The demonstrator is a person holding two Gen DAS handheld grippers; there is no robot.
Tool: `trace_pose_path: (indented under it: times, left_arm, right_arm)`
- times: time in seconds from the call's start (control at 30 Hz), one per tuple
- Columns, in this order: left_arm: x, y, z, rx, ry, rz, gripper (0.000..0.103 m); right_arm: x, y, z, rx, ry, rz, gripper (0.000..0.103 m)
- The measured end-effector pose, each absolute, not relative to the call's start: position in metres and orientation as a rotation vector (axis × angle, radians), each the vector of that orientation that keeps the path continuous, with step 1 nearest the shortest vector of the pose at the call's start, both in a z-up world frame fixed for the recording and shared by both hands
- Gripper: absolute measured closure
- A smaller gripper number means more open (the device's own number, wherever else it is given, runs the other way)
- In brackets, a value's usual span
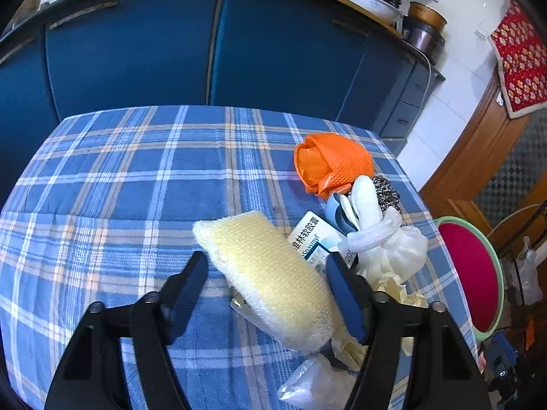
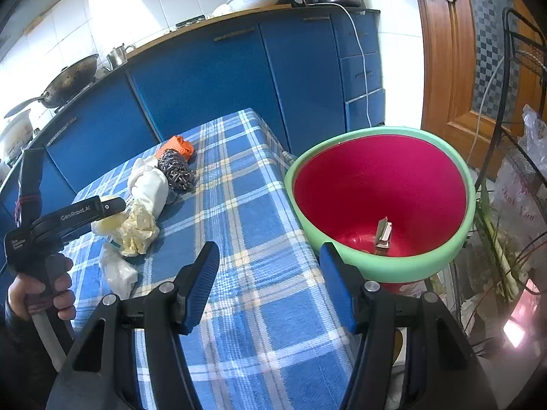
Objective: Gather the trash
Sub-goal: 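Close the left tool on the yellow sponge and lift it, then grasp the crumpled cream paper with the right tool while the left tool holds the sponge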
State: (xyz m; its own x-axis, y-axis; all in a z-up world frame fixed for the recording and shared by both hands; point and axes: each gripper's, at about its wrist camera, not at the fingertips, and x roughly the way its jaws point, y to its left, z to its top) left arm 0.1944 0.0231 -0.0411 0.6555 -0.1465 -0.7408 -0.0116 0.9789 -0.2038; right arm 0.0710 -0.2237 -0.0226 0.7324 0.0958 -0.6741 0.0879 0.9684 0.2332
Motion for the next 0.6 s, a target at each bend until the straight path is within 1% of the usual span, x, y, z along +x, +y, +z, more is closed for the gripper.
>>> trace_pose_path:
  times: [0.07,0.17,0.3,0.6]
  left_arm:
    - [0.194,0.023,-0.041,-0.203,0.848,-0.091,0.052]
    - [0.192,0.025,-0.039,-0.208,0.839,-0.11,0.063]
    - [0.186,0.029,-0.035,-0.211,0.816,-0.126,0.07]
    - [0.171,0.046,-0.016,-0.21,0.695,-0.091,0.071]
  right_arm:
    - [0.071,-0.223,-0.023,0.258,0.752,0.006,0.041]
    - [0.071,-0.22,-0.022,0.252,0.751,0.009,0.041]
    - [0.076,-0.21,-0.02,0.226,0.752,0.02,0.041]
    - [0.096,-0.173,-0.015,0.177,0.773,0.089,0.041]
